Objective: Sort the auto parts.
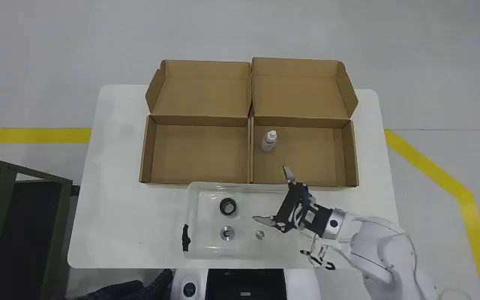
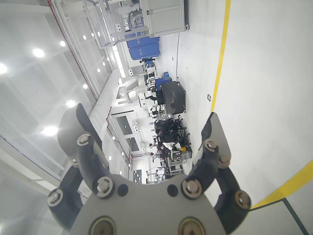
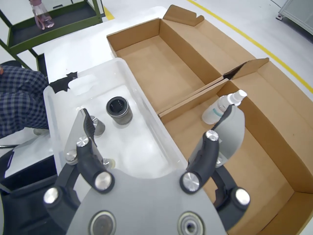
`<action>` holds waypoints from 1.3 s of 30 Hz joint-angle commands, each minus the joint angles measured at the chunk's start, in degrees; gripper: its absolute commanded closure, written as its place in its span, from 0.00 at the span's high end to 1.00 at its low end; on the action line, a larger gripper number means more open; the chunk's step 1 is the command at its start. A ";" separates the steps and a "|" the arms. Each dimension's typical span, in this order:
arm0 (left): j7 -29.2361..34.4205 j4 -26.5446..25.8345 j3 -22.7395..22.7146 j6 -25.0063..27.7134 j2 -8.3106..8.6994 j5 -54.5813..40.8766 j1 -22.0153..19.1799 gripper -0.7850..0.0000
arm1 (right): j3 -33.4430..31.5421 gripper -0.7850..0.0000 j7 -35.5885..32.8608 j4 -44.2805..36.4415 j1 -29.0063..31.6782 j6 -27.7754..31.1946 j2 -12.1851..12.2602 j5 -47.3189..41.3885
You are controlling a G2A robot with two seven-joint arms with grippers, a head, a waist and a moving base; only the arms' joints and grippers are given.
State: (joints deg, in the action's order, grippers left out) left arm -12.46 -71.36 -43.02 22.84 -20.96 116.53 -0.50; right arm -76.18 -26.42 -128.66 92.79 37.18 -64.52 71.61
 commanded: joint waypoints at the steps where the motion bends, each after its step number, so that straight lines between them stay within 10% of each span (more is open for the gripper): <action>1: 0.00 0.00 0.00 0.00 0.00 0.00 0.00 1.00 | -0.23 1.00 0.09 -0.29 0.95 1.58 0.24 1.41; 39: 0.00 0.00 0.00 0.00 0.00 0.00 0.00 1.00 | 11.04 1.00 -15.81 6.04 -4.39 7.36 1.72 10.00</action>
State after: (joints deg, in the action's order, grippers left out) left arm -12.46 -71.36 -43.02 22.84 -20.96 116.53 -0.50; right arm -65.34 -41.89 -122.83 88.63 44.63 -62.79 81.70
